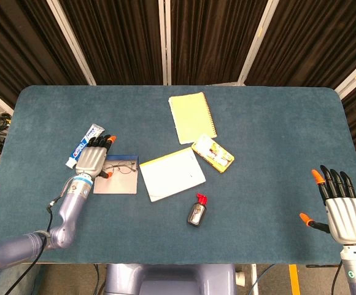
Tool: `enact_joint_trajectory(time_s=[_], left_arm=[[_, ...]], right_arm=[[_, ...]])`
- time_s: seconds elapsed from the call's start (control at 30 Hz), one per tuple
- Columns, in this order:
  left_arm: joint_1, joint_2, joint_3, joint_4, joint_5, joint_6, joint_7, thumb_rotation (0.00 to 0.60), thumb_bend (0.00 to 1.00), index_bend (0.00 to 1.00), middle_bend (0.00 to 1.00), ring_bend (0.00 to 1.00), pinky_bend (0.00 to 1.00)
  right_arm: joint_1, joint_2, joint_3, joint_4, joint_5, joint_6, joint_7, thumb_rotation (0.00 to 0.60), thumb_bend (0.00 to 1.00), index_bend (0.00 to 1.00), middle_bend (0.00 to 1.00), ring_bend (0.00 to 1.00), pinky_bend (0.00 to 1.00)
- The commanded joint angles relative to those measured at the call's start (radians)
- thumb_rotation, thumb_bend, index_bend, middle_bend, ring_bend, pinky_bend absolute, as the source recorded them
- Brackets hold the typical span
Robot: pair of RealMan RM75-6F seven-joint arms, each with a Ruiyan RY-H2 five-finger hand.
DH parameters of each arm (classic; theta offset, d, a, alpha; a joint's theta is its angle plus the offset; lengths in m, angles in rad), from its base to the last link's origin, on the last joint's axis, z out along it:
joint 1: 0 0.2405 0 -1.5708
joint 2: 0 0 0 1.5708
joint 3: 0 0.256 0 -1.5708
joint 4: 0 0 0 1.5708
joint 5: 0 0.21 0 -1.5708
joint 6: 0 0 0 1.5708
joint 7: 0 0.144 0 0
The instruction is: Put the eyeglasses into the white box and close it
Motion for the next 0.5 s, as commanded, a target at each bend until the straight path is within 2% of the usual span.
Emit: enact_joint_trajectory(time_s=[0.03,0.5], left_arm=[[-0.020,-0.035,-0.008,0.056,0.011,-0.040,-0.028,0.600,0.19,0.00,0.00,0.00,0.00],[-0.075,-0.103,-0.030,0.199,-0.016,-0.111,-0.010,0.600,0.20,0.00,0.00,0.00,0.00]], right_arm=[[0.001,-0.002,0.002,0.003,0.005,-0.003,-0.002,0.600,0.00,0.00,0.00,0.00,0.00],[0.004,-0.012,0.008,0.012,0.031,-0.011,-0.024,0.600,0.00,0.00,0.00,0.00,0.00]])
